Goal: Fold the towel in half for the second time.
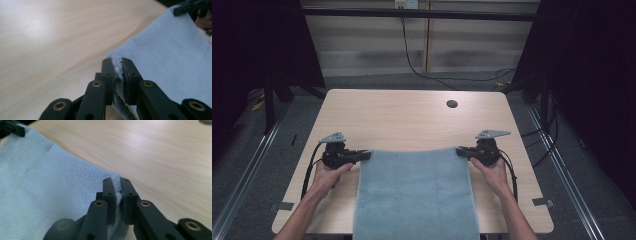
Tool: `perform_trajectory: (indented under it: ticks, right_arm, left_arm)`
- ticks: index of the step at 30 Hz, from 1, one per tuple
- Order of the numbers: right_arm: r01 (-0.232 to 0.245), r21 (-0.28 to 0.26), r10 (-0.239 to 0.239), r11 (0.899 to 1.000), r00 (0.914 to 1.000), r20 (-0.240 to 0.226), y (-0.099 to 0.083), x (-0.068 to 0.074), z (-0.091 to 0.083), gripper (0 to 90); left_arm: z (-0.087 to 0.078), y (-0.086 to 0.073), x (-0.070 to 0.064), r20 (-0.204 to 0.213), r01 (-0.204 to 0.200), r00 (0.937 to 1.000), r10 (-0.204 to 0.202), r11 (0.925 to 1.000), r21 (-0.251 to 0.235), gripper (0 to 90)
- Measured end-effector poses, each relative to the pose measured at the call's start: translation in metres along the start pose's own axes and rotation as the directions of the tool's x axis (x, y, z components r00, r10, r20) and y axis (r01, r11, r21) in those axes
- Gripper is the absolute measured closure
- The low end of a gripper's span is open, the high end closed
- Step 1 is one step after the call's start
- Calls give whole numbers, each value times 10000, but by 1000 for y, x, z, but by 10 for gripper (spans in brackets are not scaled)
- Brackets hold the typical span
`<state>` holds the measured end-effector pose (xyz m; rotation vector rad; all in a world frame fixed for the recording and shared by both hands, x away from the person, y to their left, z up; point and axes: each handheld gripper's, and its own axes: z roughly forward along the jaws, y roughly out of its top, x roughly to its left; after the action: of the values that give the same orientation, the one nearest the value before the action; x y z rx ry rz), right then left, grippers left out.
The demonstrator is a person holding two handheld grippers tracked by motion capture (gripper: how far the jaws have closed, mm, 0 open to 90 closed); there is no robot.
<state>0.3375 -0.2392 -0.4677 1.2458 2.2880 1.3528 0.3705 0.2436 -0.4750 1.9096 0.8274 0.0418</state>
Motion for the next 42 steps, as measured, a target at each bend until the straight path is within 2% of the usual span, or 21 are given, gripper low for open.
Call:
perform_trajectory:
  ticks: [6,12,16,19,22,26,28,29,31,34,36,40,42]
  right_arm:
    - [75,-580,-69,9983,9999,97,21,-2,-12,846]
    - [184,-989,-155,9949,9994,299,44,-4,-18,847]
    - [135,-1212,-93,9925,9993,353,59,-8,-19,849]
    - [101,-1277,-48,9918,9991,417,71,-12,-19,852]
    - [136,-1380,-57,9903,9983,575,83,-15,-21,854]
    - [290,-1676,-171,9854,9973,720,102,-15,-29,855]
    - [418,-1919,-267,9805,9964,807,109,-13,-35,855]
    - [449,-2014,-296,9785,9965,784,111,-12,-38,855]
    - [610,-2246,-477,9725,9968,643,112,-7,-45,855]
    - [982,-2036,-880,9741,9944,587,99,5,-51,855]
    - [1147,-1980,-1090,9735,9932,399,84,11,-54,853]
    - [1234,-1623,-1229,9790,9923,129,49,24,-59,851]
    - [1289,-1380,-1291,9820,9916,74,30,31,-62,849]
  left_arm:
    - [-4,21,-2,-98,-75,9999,71,9987,-507,819]
    - [-7,47,0,-365,-313,9989,288,9969,-716,826]
    - [-5,60,3,-383,-153,9992,111,9937,-1114,835]
    - [-5,69,8,-358,58,9993,-111,9892,-1467,844]
    - [-7,82,10,-467,15,9989,-96,9853,-1706,848]
    - [-14,104,7,-667,-250,9977,114,9780,-2072,849]
    - [-18,109,5,-689,-374,9974,223,9734,-2259,850]
    - [-21,111,1,-552,-440,9980,318,9709,-2353,850]
    - [-24,108,-6,-592,-731,9964,613,9717,-2247,849]
    - [-28,93,-18,-436,-933,9954,858,9721,-2154,849]
    - [-31,80,-26,-328,-996,9950,948,9728,-2093,849]
    - [-38,48,-41,-126,-1087,9940,1082,9778,-1792,848]
    - [-43,30,-49,134,-1038,9941,1073,9815,-1611,845]
